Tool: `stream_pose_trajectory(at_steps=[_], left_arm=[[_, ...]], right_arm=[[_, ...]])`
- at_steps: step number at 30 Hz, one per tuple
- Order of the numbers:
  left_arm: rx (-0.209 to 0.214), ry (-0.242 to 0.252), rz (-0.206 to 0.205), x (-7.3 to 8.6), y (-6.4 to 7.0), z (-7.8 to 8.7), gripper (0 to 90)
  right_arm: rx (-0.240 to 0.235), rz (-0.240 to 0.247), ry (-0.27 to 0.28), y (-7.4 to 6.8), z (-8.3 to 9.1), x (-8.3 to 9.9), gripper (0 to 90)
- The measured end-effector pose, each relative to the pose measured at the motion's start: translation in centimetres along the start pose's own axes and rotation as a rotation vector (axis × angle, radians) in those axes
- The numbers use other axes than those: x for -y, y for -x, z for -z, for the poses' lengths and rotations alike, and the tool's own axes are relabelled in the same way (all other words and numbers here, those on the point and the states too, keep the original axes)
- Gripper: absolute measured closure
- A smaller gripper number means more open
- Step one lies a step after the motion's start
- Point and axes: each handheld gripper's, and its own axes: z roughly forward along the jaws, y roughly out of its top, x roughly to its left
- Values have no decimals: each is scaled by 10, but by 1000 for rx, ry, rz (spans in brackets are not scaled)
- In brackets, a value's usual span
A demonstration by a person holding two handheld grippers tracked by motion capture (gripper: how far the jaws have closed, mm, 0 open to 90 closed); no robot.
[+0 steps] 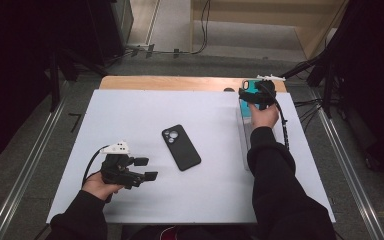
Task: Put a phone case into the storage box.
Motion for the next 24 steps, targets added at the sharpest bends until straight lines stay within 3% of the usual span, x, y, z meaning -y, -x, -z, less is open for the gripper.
stream_pose_trajectory(at_steps=[3,12,17,24], left_arm=[[1,-2,-1,0,0,-1,288],[0,3,1,-1,-1,0,287],[-1,2,1,-1,-2,0,288],[0,2,4,-1,-2,0,287]], right_arm=[[-35,-28,-4,1,0,0,108],[-45,-31,-12,2,-2,1,97],[-70,-26,-10,3,-2,1,3],[-84,-22,-21,4,1,0,3]])
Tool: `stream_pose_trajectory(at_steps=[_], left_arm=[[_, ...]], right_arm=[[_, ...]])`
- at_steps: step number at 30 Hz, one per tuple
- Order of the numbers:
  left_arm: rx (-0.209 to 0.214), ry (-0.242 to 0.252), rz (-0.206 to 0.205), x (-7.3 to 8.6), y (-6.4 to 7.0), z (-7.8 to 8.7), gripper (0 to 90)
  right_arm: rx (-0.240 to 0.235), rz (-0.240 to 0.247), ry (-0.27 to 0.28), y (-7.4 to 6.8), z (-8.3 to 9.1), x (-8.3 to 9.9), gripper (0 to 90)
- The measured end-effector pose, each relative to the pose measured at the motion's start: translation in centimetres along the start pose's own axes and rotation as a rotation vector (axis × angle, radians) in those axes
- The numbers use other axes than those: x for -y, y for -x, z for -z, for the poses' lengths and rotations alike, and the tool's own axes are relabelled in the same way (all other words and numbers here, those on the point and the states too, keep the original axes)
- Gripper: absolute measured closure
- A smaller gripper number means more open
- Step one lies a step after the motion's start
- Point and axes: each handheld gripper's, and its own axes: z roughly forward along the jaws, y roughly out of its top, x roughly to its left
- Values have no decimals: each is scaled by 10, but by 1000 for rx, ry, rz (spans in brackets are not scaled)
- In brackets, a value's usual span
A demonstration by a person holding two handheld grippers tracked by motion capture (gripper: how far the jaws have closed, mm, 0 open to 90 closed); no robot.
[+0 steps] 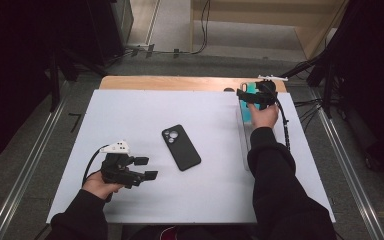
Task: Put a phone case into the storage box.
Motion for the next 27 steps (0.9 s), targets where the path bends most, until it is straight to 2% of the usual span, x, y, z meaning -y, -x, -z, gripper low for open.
stream_pose_trajectory(at_steps=[3,8,13,19,27], left_arm=[[0,1,1,0,0,-1,288],[-3,-2,2,0,0,-1,287],[-5,-3,2,-1,1,0,287],[-5,-2,3,-1,1,0,288],[-8,5,10,-1,0,1,288]], right_arm=[[-3,5,-8,0,4,-1,3],[-13,-22,-46,0,11,-2,3],[-22,-12,-55,-1,21,-3,4],[-54,-12,-64,-1,34,-4,4],[-98,14,-71,-6,50,-4,4]])
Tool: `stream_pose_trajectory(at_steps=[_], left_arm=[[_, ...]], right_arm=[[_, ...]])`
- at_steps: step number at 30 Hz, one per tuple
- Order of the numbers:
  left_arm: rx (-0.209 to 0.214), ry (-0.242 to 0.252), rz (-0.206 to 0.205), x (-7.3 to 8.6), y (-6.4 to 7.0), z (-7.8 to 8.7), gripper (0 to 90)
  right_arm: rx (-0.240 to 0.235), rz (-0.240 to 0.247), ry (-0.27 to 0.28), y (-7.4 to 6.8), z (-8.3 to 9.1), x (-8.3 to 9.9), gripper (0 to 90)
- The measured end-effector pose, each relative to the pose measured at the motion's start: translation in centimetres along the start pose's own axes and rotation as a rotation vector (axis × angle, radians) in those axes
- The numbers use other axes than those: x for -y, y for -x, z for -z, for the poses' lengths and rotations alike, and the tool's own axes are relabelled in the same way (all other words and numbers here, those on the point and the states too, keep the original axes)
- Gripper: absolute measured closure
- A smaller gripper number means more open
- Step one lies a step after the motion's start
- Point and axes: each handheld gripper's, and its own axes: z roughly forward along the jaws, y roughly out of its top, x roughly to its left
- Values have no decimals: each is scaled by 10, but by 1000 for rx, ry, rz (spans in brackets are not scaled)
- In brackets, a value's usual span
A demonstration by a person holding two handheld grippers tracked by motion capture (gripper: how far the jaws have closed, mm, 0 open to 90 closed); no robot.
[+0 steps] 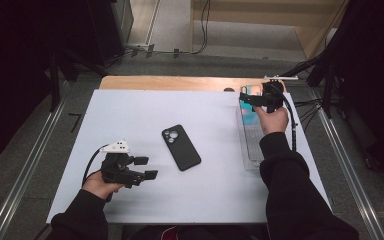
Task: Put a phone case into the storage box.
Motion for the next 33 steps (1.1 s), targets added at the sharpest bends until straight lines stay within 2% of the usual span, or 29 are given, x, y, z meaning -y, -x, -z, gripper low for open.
stream_pose_trajectory(at_steps=[6,10,15,33], left_arm=[[-3,2,1,-1,0,0,287],[-5,0,2,-1,0,0,287],[-4,1,0,-2,0,-1,287],[-5,3,5,-1,-1,1,288]], right_arm=[[-54,25,-10,-9,11,4,4],[-103,24,-14,-15,20,6,5],[-158,51,-27,-25,30,11,6],[-297,132,-51,-61,47,30,6]])
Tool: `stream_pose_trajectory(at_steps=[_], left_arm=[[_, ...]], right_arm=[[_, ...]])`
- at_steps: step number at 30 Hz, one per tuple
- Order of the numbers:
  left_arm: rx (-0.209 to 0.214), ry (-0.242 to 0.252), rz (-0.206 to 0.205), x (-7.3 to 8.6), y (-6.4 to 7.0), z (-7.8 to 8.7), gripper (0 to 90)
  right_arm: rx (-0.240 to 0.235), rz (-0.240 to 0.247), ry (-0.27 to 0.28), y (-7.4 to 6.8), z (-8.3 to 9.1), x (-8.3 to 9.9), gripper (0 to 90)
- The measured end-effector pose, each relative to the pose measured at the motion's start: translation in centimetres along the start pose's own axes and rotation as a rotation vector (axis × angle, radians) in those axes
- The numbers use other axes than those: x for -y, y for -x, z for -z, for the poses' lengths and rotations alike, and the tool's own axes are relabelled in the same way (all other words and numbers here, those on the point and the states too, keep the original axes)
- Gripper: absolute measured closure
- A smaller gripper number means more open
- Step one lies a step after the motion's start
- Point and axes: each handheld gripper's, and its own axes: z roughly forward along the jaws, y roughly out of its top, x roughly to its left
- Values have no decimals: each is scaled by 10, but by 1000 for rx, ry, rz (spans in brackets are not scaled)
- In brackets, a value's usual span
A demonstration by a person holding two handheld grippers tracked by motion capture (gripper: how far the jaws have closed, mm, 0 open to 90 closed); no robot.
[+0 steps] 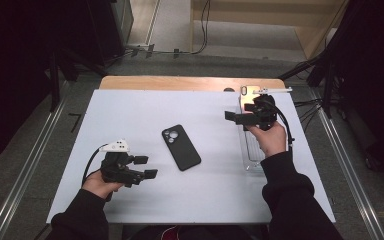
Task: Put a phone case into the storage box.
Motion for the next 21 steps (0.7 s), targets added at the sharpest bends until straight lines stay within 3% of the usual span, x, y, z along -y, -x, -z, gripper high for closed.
stream_pose_trajectory(at_steps=[21], left_arm=[[-3,4,7,-1,-3,1,287]], right_arm=[[-145,91,-47,-40,-7,29,8]])
